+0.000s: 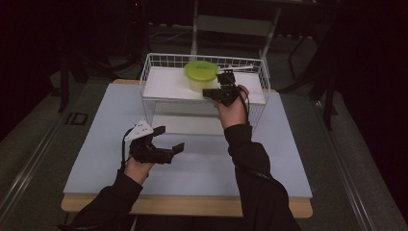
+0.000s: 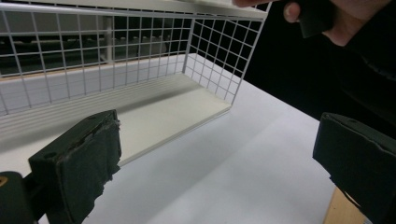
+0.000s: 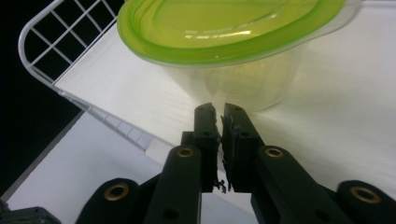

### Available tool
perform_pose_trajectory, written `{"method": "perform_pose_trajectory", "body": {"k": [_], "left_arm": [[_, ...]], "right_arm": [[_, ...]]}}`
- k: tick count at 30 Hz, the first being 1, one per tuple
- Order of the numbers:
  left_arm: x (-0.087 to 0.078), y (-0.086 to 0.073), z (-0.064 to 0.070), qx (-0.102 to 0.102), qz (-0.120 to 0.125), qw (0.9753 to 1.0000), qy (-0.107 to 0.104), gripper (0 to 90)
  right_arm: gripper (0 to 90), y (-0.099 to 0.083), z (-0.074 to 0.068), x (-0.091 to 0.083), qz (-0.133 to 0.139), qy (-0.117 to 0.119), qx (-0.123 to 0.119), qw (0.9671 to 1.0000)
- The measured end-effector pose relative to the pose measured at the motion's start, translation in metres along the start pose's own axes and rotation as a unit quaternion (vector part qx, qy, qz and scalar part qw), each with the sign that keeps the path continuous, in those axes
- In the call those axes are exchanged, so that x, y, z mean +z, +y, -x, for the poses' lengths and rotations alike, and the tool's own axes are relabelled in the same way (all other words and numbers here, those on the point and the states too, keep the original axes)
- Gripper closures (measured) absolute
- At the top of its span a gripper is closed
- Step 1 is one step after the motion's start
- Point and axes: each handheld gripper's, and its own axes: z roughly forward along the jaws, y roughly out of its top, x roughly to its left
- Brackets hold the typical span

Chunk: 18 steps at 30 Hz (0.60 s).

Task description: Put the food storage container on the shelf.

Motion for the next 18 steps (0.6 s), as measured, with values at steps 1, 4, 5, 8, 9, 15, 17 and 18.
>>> {"method": "perform_pose_trajectory", "body": {"k": [1,4,5,8,9,15,17,18], "left_arm": [[0.000,0.000,0.000,0.001,-0.002,1.0000,0.002,2.0],[-0.001,-0.001,-0.002,0.000,-0.003,1.0000,0.002,2.0],[-0.001,-0.001,-0.002,-0.001,-0.002,1.0000,0.004,2.0],[-0.004,-0.001,-0.003,-0.001,0.003,1.0000,0.003,2.0],[-0.005,0.000,-0.003,-0.002,0.003,1.0000,0.003,2.0],[-0.011,0.002,-0.003,0.012,0.015,0.9997,-0.018,2.0],[-0.012,0.001,-0.002,0.017,0.012,0.9996,-0.021,2.0],[-0.012,0.001,-0.001,0.019,0.011,0.9995,-0.023,2.0]], "right_arm": [[82.7,0.000,0.001,-0.001,-0.002,-0.001,0.001,1.0000],[81.3,-0.001,0.002,-0.006,0.002,0.002,0.004,1.0000],[80.6,-0.001,0.002,-0.008,0.004,0.001,0.002,1.0000],[75.0,-0.006,-0.002,-0.013,0.002,0.010,-0.007,0.9999],[72.2,-0.009,-0.004,-0.016,0.005,0.014,-0.012,0.9998],[47.7,-0.026,-0.015,-0.035,0.010,0.021,-0.066,0.9975],[41.3,-0.032,-0.017,-0.041,0.016,0.026,-0.083,0.9961],[36.8,-0.035,-0.018,-0.044,0.020,0.028,-0.087,0.9956]]}}
